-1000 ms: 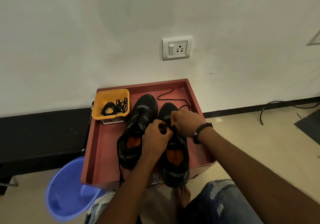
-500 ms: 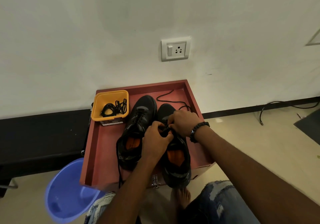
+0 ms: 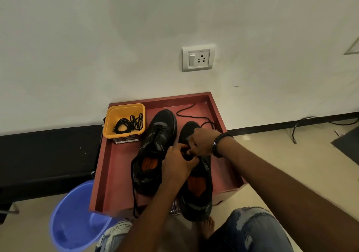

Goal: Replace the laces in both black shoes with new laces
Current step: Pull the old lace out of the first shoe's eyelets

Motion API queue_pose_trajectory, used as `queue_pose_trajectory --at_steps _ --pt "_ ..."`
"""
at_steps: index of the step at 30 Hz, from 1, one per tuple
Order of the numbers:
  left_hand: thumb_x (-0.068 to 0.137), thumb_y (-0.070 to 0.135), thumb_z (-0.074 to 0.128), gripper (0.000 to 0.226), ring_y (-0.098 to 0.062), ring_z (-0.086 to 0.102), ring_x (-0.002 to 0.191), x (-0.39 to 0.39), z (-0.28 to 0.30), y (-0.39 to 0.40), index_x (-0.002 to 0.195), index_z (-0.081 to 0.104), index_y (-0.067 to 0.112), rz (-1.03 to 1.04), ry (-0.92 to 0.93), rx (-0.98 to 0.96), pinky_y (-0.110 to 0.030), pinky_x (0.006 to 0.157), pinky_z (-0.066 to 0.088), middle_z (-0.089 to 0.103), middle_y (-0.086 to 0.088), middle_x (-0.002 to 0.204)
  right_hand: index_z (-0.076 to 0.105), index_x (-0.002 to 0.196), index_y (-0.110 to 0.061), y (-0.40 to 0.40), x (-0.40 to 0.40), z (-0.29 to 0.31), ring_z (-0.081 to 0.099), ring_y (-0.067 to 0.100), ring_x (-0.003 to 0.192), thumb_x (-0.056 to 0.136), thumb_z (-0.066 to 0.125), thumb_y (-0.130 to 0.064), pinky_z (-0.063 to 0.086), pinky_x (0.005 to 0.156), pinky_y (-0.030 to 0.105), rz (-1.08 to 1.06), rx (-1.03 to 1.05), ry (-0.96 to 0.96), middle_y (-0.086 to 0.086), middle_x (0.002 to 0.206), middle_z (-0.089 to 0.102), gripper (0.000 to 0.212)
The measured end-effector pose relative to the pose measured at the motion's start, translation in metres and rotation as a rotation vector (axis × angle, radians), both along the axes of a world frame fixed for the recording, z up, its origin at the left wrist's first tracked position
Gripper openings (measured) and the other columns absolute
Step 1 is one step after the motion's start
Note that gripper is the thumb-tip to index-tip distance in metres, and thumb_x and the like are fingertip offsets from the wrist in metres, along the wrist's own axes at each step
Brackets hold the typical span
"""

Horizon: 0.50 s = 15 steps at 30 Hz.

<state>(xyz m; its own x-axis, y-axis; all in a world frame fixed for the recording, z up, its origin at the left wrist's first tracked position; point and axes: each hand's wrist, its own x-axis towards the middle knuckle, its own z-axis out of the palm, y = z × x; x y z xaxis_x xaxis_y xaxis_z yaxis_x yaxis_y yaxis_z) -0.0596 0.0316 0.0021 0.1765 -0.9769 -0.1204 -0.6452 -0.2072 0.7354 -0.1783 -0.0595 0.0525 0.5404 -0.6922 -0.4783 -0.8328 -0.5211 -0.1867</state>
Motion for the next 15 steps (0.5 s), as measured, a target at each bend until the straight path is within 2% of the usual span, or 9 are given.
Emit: queue_pose_trajectory --at_steps 1,2,3,6,8,10,12,13,15 --pt "0.081 0.044 0.072 0.048 -0.007 0.051 0.091 -0.001 0.001 0.001 0.122 0.058 0.025 0.001 -0.003 -0.007 -0.02 0.071 0.038 0.048 0.008 0.109 0.065 0.102 -0.011 0.0 0.005 0.004 0.051 0.015 0.072 0.101 0.047 -0.042 0.038 0.058 0.024 0.051 -0.04 0.041 0.007 0.096 0.061 0.035" --pt "0.081 0.045 0.072 0.047 -0.008 0.053 0.091 0.001 0.002 0.001 0.121 0.059 0.025 0.01 -0.005 -0.013 -0.022 0.073 0.041 0.05 0.007 0.109 0.066 0.098 -0.01 -0.003 0.006 0.005 0.05 0.015 0.07 0.102 0.046 -0.039 0.037 0.058 0.024 0.056 -0.031 -0.02 0.007 0.091 0.061 0.035" --pt "0.081 0.046 0.072 0.046 -0.01 0.056 0.093 0.003 0.002 0.0 0.12 0.06 0.025 0.028 -0.001 -0.018 -0.026 0.076 0.047 0.053 0.006 0.109 0.067 0.092 -0.012 -0.009 0.002 0.003 0.052 0.016 0.071 0.101 0.049 -0.037 0.04 0.063 0.024 -0.028 0.058 -0.174 0.005 0.087 0.061 0.032" --pt "0.08 0.05 0.07 0.046 -0.012 0.063 0.098 0.013 -0.002 -0.001 0.118 0.064 0.025 0.103 0.032 -0.024 -0.035 0.086 0.055 0.062 0.005 0.108 0.068 0.08 -0.023 -0.015 -0.019 -0.006 0.065 0.019 0.094 0.092 0.063 -0.038 0.051 0.093 0.036 -0.559 0.446 -0.865 0.0 0.09 0.068 0.02" --pt "0.079 0.055 0.069 0.048 -0.012 0.063 0.097 0.015 0.001 -0.004 0.117 0.066 0.025 0.138 0.044 -0.011 -0.038 0.087 0.054 0.063 0.005 0.106 0.068 0.082 -0.02 -0.01 -0.028 -0.018 0.064 0.021 0.098 0.094 0.062 -0.035 0.049 0.101 0.041 -0.715 0.512 -1.081 0.002 0.091 0.069 0.02" --pt "0.079 0.056 0.068 0.051 -0.012 0.061 0.098 0.01 0.002 -0.005 0.12 0.064 0.025 0.121 0.059 0.005 -0.036 0.086 0.054 0.058 0.005 0.109 0.063 0.081 -0.016 -0.004 -0.029 -0.024 0.061 0.02 0.088 0.096 0.059 -0.036 0.051 0.092 0.035 -0.733 0.463 -1.015 0.004 0.085 0.065 0.026" --pt "0.082 0.05 0.069 0.053 -0.011 0.055 0.101 0.003 0.003 -0.003 0.127 0.057 0.025 0.085 0.064 0.042 -0.028 0.083 0.047 0.05 0.004 0.115 0.055 0.076 -0.015 -0.005 -0.027 -0.015 0.051 0.015 0.068 0.094 0.061 -0.044 0.045 0.068 0.024 -0.559 0.276 -0.745 0.003 0.073 0.054 0.035" --pt "0.083 0.048 0.07 0.055 -0.013 0.053 0.103 0.0 0.003 0.0 0.13 0.053 0.025 0.066 0.053 0.057 -0.027 0.084 0.044 0.046 0.004 0.118 0.05 0.073 -0.016 -0.008 -0.026 -0.011 0.046 0.012 0.063 0.092 0.063 -0.046 0.04 0.062 0.021 -0.448 0.167 -0.618 0.0 0.069 0.051 0.037" --pt "0.081 0.047 0.071 0.063 -0.016 0.052 0.111 -0.003 -0.002 0.005 0.136 0.046 0.028 0.032 0.027 0.07 -0.029 0.087 0.045 0.04 0.004 0.124 0.046 0.073 -0.022 -0.013 -0.021 -0.004 0.047 0.011 0.067 0.091 0.065 -0.041 0.04 0.063 0.022 -0.296 0.016 -0.46 -0.005 0.073 0.051 0.033"
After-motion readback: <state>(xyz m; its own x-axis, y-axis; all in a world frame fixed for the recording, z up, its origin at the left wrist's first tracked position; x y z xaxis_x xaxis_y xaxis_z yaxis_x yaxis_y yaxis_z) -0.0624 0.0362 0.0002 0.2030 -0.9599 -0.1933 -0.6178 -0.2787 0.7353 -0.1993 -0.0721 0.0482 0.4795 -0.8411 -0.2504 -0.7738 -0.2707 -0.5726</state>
